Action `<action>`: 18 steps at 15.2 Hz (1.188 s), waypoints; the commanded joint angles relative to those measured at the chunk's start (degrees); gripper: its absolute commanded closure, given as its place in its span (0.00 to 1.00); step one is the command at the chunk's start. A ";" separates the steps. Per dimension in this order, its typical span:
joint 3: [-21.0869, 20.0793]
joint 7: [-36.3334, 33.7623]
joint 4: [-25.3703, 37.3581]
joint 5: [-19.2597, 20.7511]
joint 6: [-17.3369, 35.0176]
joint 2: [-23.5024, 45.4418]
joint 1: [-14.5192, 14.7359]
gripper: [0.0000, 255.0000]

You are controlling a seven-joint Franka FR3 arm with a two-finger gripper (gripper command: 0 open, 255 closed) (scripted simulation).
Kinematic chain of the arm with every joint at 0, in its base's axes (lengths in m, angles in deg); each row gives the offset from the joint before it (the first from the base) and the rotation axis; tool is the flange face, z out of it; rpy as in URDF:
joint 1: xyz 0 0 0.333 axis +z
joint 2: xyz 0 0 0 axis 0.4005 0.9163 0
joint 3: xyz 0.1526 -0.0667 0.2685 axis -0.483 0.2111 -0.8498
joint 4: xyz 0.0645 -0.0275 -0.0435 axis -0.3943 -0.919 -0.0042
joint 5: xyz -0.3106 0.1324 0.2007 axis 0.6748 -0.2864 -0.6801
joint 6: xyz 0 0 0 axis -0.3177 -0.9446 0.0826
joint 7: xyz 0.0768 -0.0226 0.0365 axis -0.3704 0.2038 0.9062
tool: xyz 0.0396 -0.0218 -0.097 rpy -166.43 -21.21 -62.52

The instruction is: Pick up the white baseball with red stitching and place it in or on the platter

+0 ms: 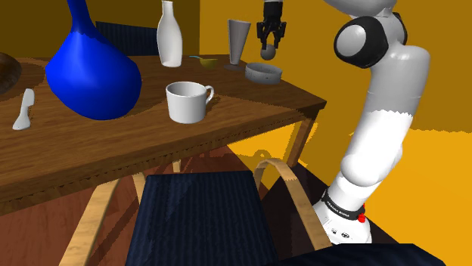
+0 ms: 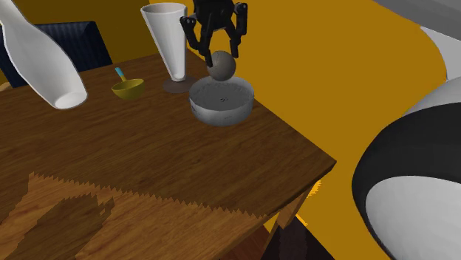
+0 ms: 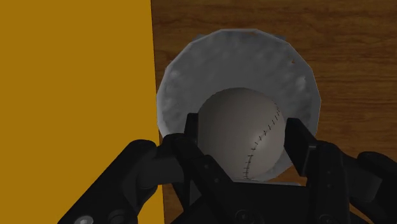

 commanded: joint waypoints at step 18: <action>-0.21 -1.06 -15.15 0.33 10.22 -4.96 0.44 0.00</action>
